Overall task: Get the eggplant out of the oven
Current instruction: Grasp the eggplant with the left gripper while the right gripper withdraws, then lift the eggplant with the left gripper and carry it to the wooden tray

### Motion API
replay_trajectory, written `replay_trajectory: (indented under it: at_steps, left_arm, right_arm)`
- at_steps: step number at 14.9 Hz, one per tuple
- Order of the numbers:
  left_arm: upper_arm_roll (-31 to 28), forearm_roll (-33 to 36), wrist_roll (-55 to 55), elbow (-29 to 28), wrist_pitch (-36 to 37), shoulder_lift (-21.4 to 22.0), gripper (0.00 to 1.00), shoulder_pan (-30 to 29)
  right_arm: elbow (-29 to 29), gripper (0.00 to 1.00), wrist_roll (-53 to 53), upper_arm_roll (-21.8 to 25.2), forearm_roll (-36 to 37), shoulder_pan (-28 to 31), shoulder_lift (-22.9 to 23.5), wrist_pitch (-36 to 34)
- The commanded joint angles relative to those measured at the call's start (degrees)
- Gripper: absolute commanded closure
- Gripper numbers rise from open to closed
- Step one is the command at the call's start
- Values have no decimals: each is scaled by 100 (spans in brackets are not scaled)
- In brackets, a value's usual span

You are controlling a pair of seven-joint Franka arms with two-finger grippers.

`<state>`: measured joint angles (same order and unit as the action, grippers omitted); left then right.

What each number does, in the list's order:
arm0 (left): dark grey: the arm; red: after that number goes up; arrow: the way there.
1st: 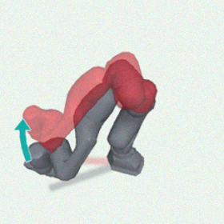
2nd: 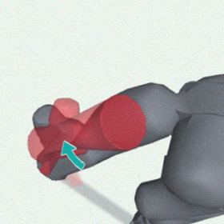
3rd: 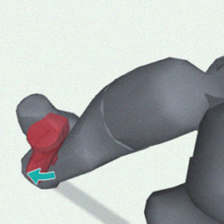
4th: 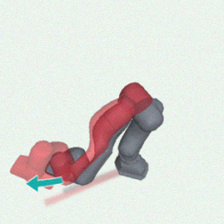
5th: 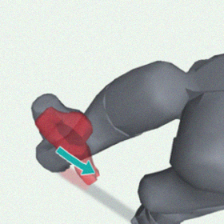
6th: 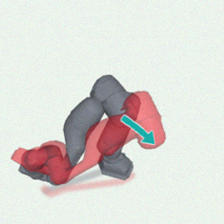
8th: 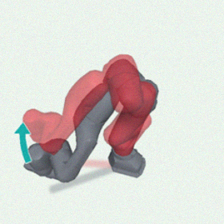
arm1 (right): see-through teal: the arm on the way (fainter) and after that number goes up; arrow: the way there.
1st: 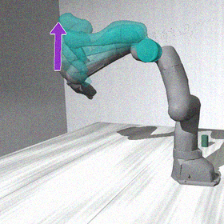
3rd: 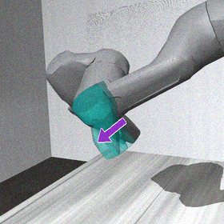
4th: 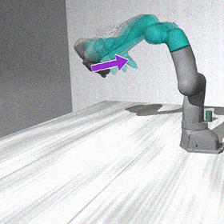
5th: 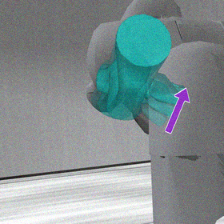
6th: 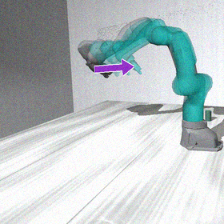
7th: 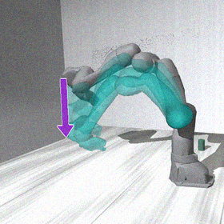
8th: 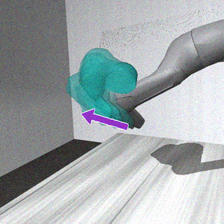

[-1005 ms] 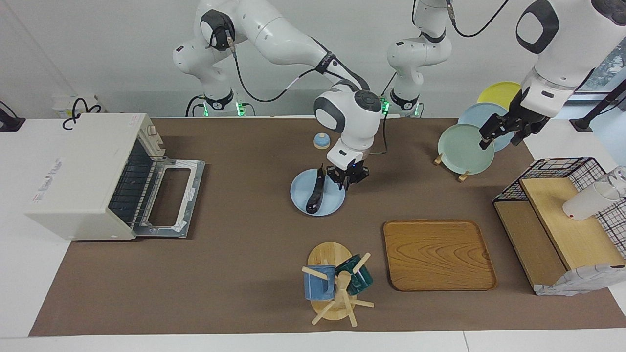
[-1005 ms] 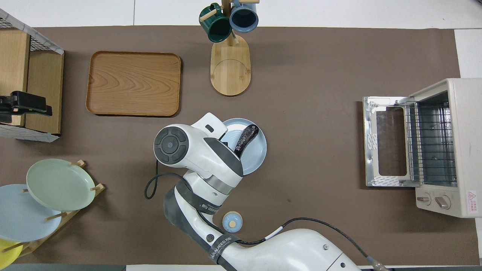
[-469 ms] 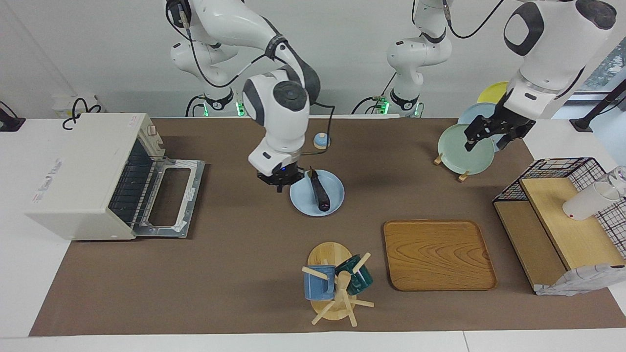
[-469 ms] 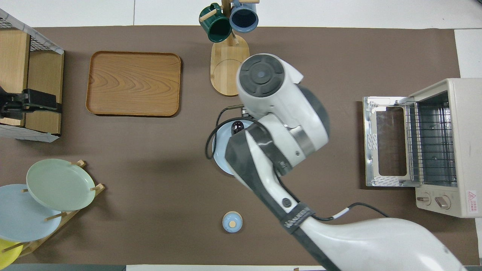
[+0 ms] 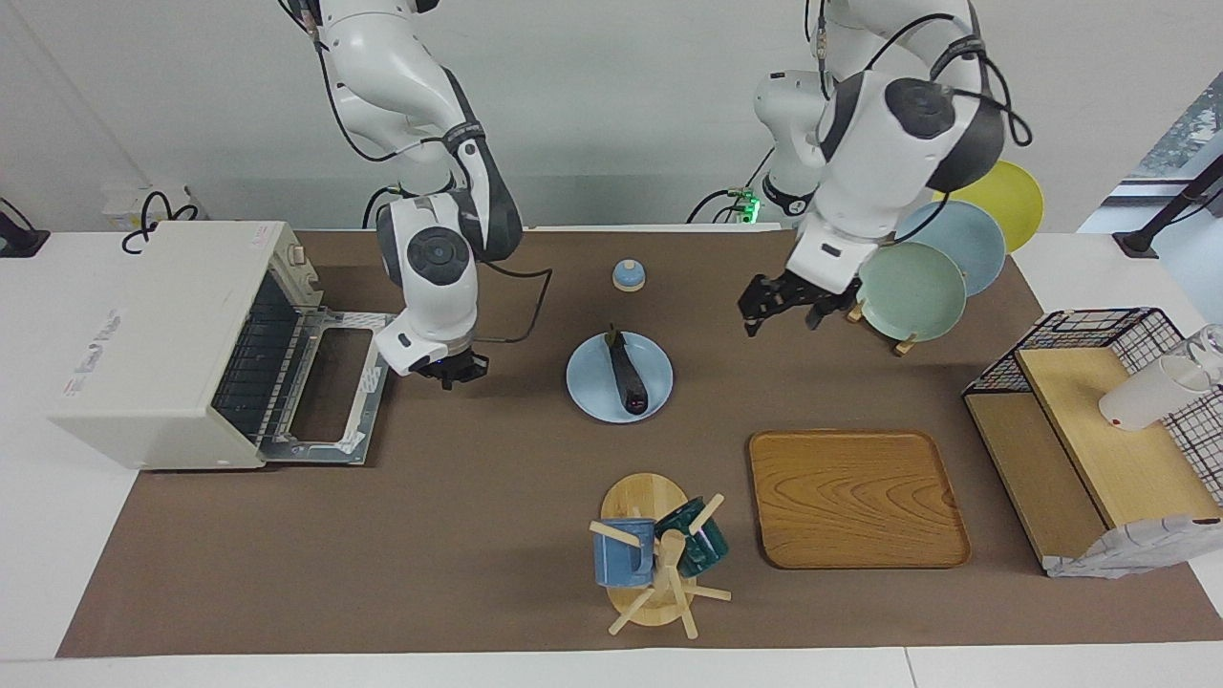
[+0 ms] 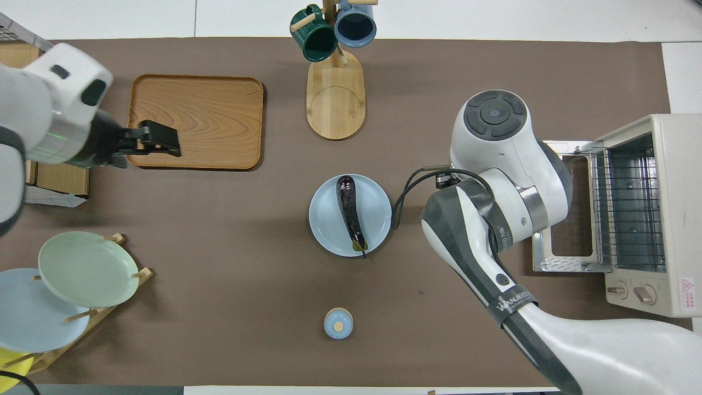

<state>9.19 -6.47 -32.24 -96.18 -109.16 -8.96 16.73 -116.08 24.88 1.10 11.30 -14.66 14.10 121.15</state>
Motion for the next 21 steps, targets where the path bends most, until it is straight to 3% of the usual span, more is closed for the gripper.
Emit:
replay_trajectory:
  at_steps: [1,6,9,15,21]
  left_arm:
    - [-110,5,-729,126,-613,-579,0,593]
    - [-127,137,-1679,20,-1211,-1239,0,1279]
    - [-136,155,-1830,-566,-2203,-1381,0,1412]
    - [-136,294,-1803,-797,-2513,-1504,0,1526]
    - [-136,568,-1847,-876,-2645,-1592,9,1676]
  right_arm:
    - [-407,100,-368,-84,345,349,-180,260]
    - [-573,100,-483,-75,706,622,-30,558]
    - [-460,100,-808,-75,1188,719,-30,445]
    - [857,100,-2247,-75,1313,868,-187,-1214]
    - [859,100,-3822,-84,848,1861,-759,-1287]
